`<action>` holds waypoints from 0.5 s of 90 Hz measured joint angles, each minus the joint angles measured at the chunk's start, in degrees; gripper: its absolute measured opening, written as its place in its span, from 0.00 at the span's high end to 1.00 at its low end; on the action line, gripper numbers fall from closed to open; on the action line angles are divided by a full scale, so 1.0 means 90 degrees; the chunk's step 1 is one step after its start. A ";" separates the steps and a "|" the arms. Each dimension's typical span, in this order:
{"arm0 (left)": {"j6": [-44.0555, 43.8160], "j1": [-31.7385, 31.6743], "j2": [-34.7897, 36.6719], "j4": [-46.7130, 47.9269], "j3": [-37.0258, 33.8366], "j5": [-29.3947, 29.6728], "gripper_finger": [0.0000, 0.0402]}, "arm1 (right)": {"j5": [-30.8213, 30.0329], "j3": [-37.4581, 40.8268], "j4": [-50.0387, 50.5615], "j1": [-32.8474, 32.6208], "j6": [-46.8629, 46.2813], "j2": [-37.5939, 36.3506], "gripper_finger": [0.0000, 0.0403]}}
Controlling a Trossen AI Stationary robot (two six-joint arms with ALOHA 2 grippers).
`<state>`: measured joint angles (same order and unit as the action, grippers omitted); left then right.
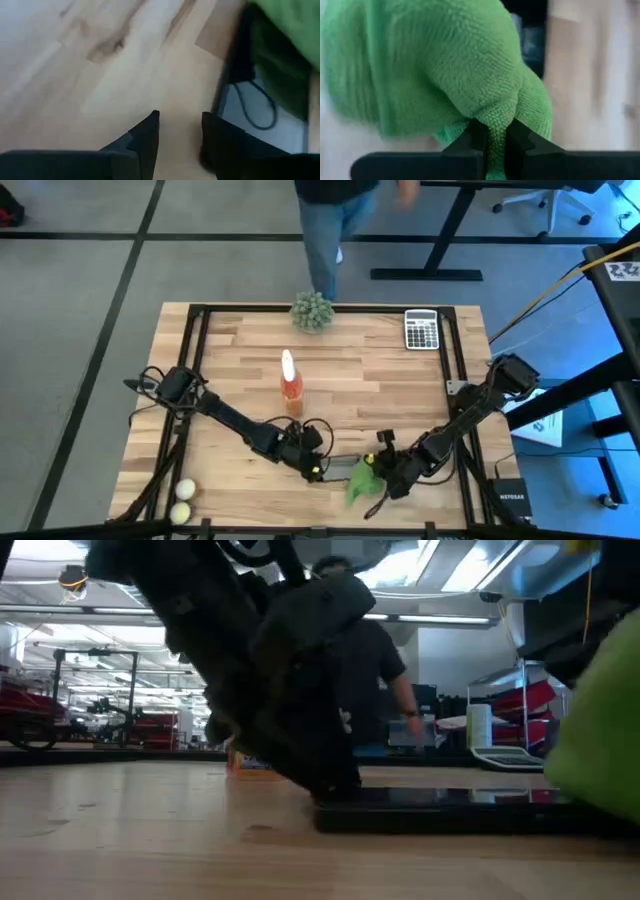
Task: Apply microfiber cloth
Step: Wipe the front of the black cellphone using the green microfiber cloth
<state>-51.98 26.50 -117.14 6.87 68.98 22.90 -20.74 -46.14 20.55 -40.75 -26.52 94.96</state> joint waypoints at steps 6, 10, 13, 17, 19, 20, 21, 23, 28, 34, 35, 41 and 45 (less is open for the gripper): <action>-0.0070 0.0083 -0.0040 -0.0151 -0.0003 0.0029 0.67 | -0.0385 0.0008 0.0286 0.0201 0.0128 -0.0041 0.98; -0.0118 0.0127 -0.0056 -0.0327 -0.0004 0.0002 0.67 | -0.0592 0.0009 0.0468 0.0362 0.0162 -0.0080 0.98; -0.0130 0.0154 -0.0065 -0.0486 -0.0006 -0.0027 0.67 | -0.0728 0.0013 0.0567 0.0492 0.0166 -0.0120 0.98; -0.0103 0.0187 -0.0077 -0.0717 -0.0011 -0.0095 0.67 | -0.0823 0.0009 0.0602 0.0661 0.0167 -0.0176 0.98; -0.0060 0.0189 -0.0083 -0.0837 -0.0017 -0.0136 0.67 | -0.0841 0.0008 0.0618 0.0745 0.0168 -0.0200 0.98; -0.0045 0.0190 -0.0085 -0.0893 -0.0020 -0.0160 0.67 | -0.0843 0.0008 0.0631 0.0784 0.0171 -0.0215 0.98; -0.0034 0.0190 -0.0089 -0.0950 -0.0023 -0.0185 0.67 | -0.0842 0.0008 0.0647 0.0823 0.0177 -0.0232 0.98; -0.0004 0.0187 -0.0093 -0.1041 -0.0023 -0.0232 0.67 | -0.0822 0.0008 0.0691 0.0895 0.0192 -0.0278 0.98; 0.0056 0.0188 -0.0094 -0.1130 -0.0021 -0.0280 0.67 | -0.0704 0.0008 0.0798 0.1020 0.0285 -0.0438 0.98; 0.0140 0.0180 -0.0068 -0.1104 -0.0021 -0.0274 0.67 | -0.0536 0.0008 0.0902 0.1047 0.0314 -0.0717 0.98; 0.0144 0.0171 -0.0059 -0.1101 -0.0021 -0.0273 0.67 | -0.0498 0.0008 0.0923 0.1043 0.0311 -0.0774 0.98; 0.0164 0.0132 0.0066 -0.1032 -0.0023 -0.0243 0.67 | -0.0238 0.0008 0.0815 0.0989 0.0316 -0.1101 0.98; 0.0232 0.0088 0.0175 -0.1047 -0.0023 -0.0191 0.67 | -0.0086 0.0008 0.0612 0.0903 0.0316 -0.1309 0.98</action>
<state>-49.89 27.29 -115.57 -2.56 68.77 21.18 -21.52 -46.06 26.06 -32.63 -23.68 83.18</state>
